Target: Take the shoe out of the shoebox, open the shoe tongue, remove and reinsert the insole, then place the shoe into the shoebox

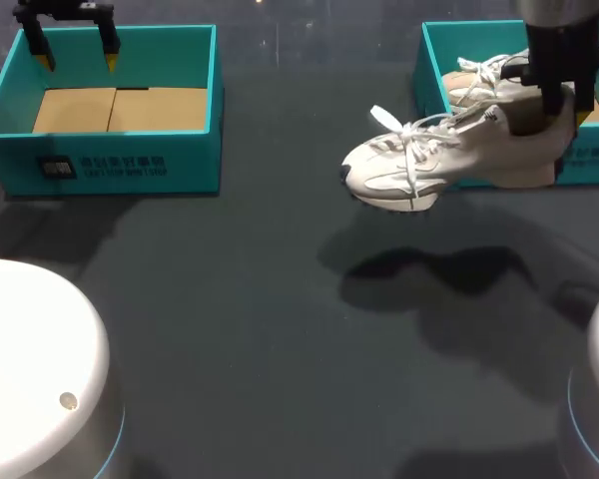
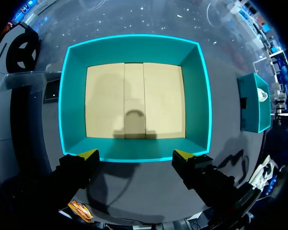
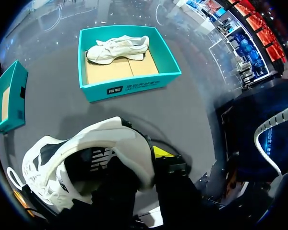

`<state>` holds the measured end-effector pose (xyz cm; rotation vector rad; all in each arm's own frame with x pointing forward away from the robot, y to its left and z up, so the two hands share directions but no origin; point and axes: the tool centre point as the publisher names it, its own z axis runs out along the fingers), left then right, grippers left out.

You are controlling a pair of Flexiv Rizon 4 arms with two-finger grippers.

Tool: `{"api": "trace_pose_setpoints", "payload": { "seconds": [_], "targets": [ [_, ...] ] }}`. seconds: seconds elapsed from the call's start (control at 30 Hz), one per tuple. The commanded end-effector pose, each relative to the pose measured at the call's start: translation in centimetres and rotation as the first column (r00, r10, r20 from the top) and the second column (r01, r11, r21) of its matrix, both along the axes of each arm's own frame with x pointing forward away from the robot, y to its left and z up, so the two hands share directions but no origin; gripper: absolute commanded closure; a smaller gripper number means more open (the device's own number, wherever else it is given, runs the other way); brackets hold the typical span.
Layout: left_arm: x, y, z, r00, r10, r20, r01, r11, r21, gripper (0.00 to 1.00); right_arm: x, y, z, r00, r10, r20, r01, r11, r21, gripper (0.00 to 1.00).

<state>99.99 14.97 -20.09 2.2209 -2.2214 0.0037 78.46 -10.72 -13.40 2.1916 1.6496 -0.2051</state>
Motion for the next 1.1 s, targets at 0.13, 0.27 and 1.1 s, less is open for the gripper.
{"api": "trace_pose_setpoints", "payload": {
  "seconds": [0.13,0.27,1.1],
  "targets": [
    [0.0,0.0,0.0,1.0,0.0,-0.001,0.0,1.0,0.001,0.0,-0.1,-0.2,0.1,1.0,0.002,0.005,-0.002,1.0,0.005,1.0],
    [0.0,0.0,0.0,1.0,0.0,-0.001,0.0,1.0,0.001,0.0,-0.1,-0.2,0.1,1.0,0.002,0.005,-0.002,1.0,0.005,1.0],
    [0.0,0.0,0.0,1.0,0.0,-0.001,0.0,1.0,0.001,0.0,-6.7,11.9,-10.5,1.0,-0.014,-0.004,0.014,1.0,-0.023,1.0]
  ]
}}
